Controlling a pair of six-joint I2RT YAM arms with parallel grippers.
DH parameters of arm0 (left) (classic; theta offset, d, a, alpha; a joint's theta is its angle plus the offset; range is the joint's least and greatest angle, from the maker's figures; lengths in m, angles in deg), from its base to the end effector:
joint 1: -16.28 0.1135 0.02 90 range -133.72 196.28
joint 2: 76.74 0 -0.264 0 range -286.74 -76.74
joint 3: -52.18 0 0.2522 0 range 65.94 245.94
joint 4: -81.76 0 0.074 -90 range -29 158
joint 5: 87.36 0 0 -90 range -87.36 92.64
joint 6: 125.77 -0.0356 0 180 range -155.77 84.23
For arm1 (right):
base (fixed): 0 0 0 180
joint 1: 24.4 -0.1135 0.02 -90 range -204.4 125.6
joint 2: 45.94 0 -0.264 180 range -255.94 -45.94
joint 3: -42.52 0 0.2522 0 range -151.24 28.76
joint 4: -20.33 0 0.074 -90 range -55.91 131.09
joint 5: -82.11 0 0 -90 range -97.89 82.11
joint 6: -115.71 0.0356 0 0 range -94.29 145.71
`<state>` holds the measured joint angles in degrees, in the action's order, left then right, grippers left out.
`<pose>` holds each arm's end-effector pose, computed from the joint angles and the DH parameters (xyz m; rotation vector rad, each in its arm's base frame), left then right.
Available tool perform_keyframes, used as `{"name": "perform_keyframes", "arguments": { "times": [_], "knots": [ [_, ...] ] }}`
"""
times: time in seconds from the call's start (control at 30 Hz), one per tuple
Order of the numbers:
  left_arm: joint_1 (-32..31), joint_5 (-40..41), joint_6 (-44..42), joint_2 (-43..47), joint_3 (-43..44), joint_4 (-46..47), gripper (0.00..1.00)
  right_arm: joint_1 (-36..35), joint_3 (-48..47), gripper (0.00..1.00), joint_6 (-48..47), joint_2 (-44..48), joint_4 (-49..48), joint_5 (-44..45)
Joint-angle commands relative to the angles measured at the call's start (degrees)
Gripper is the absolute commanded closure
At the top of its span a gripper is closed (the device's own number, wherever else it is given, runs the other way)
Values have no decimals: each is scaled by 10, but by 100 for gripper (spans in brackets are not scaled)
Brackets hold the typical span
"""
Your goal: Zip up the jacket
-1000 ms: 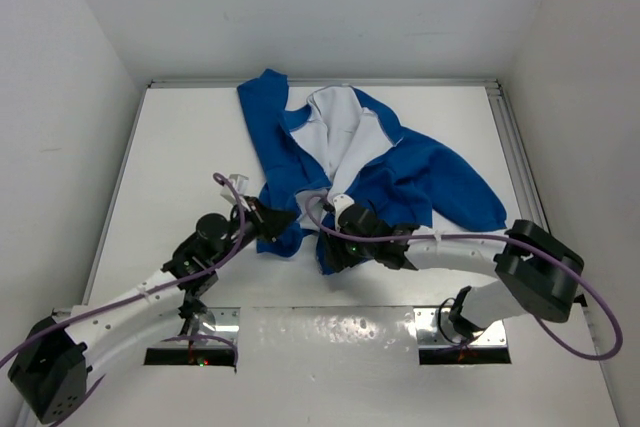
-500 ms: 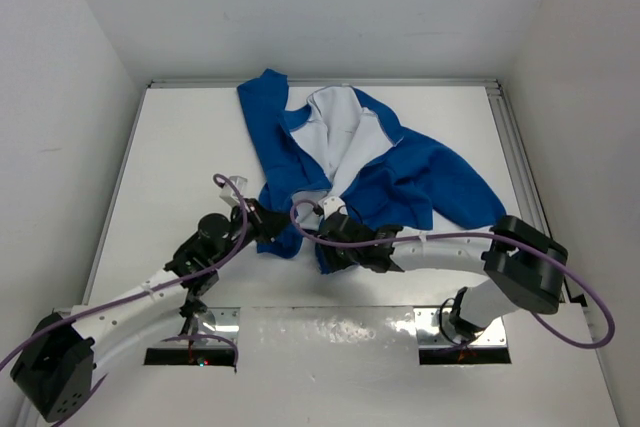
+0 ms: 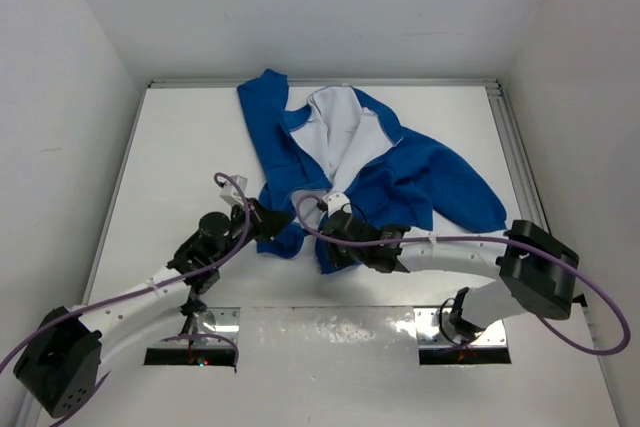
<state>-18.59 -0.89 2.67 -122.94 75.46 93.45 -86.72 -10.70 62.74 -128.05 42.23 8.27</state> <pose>0.1440 -0.1030 0.1845 -0.0110 1.8733 -0.9641 0.1356 0.2371 0.1693 -0.4165 2.4239 0.4413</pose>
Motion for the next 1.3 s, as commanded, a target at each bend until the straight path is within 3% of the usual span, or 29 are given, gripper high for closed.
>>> {"name": "perform_keyframes", "arguments": {
  "times": [0.0,0.1,0.4,0.73,0.8,0.93,1.07,1.27],
  "knots": [
    [13,-10,-5,0,-3,33,100,-12,-19,62,1,-11,-15,-25],
    [16,-12,-3,0,-7,36,100,-13,-17,55,8,-37,-21,-39],
    [20,-24,-6,0,-8,39,100,-13,-19,55,16,-96,-47,-11],
    [21,-38,-6,-5,-13,54,100,-13,30,79,58,-84,-117,32],
    [21,-43,-6,-10,-13,56,100,-13,44,90,60,-74,-138,31],
    [21,-51,-6,-16,-13,69,100,-13,75,99,60,-43,-178,23],
    [21,-63,6,-20,-13,83,100,-13,114,100,42,14,-242,45],
    [22,-78,19,5,53,49,100,-13,169,100,-52,171,-419,37]
  ]
}}
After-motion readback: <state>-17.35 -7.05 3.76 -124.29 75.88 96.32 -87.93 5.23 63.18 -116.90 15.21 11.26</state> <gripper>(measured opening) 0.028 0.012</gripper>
